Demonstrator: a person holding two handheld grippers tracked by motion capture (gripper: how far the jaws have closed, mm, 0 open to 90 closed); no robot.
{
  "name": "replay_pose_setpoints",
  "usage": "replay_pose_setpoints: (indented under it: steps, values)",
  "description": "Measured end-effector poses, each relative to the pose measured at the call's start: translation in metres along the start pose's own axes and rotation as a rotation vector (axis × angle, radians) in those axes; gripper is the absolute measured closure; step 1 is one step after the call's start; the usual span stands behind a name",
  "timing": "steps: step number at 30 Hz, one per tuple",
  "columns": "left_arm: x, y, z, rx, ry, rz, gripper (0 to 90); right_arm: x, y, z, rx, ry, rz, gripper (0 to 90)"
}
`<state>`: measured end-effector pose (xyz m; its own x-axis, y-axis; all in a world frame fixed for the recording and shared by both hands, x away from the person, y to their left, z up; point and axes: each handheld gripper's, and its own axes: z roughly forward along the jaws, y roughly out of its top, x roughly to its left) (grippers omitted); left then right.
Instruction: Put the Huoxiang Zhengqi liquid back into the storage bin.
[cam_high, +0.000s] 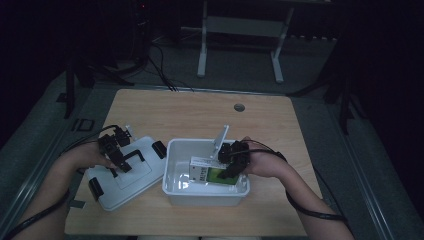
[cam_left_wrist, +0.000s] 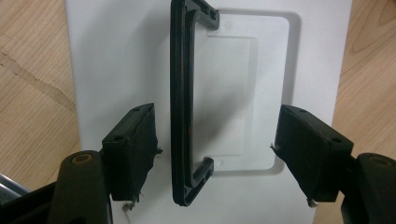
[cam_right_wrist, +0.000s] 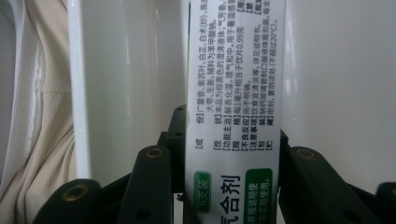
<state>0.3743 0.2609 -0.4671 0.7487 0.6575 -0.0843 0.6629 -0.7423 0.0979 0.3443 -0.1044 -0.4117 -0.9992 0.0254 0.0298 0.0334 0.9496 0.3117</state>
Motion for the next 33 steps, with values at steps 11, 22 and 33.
replay_pose_setpoints:
  steps: [11,22,33]
  values:
    - [0.0,-0.001,0.001,0.001,0.001,0.001,29.6,0.003,-0.004,0.031,0.066,0.053,-0.021,65.3]
    - [0.0,-0.001,0.001,-0.001,0.003,0.004,29.6,0.002,-0.002,0.047,0.131,0.06,-0.027,65.0]
    - [0.0,-0.004,-0.001,-0.002,0.004,0.001,29.6,0.003,0.001,0.052,0.193,0.054,-0.038,61.6]
